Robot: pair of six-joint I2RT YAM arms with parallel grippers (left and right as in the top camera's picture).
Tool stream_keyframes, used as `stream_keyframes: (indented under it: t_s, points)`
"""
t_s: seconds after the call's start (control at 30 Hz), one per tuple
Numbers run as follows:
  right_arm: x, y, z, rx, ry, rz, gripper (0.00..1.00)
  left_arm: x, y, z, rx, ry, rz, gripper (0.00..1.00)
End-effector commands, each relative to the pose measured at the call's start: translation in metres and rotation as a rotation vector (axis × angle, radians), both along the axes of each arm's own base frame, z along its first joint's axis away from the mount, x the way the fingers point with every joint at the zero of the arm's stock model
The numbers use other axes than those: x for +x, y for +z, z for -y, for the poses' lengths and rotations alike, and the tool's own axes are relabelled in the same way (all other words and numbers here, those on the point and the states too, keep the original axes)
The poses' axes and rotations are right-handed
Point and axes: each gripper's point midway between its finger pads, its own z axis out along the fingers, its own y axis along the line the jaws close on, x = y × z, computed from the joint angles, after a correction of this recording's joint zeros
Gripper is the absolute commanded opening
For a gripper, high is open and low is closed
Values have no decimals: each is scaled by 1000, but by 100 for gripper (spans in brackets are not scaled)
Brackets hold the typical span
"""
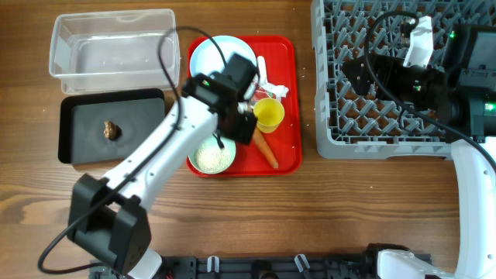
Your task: Sort waste into correct bins and load items into the dishwasher rack
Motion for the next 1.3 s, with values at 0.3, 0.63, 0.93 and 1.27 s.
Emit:
stream_keyframes:
  t_s: [0.3,0.63,0.93,1.27]
  points:
    - [1,0,0,-11,1,-2,100,-36,-92,-5,29,103,-60,45]
    - [1,0,0,-9,0,-3,100,-24,-96,-3,19,108,6,4]
    - [1,0,0,-9,-1,-5,100,-4,-42,0,-54,160,-62,4]
    - [0,-1,0,-8,-1,-10,100,1,14,-1,-424,141,-185,4]
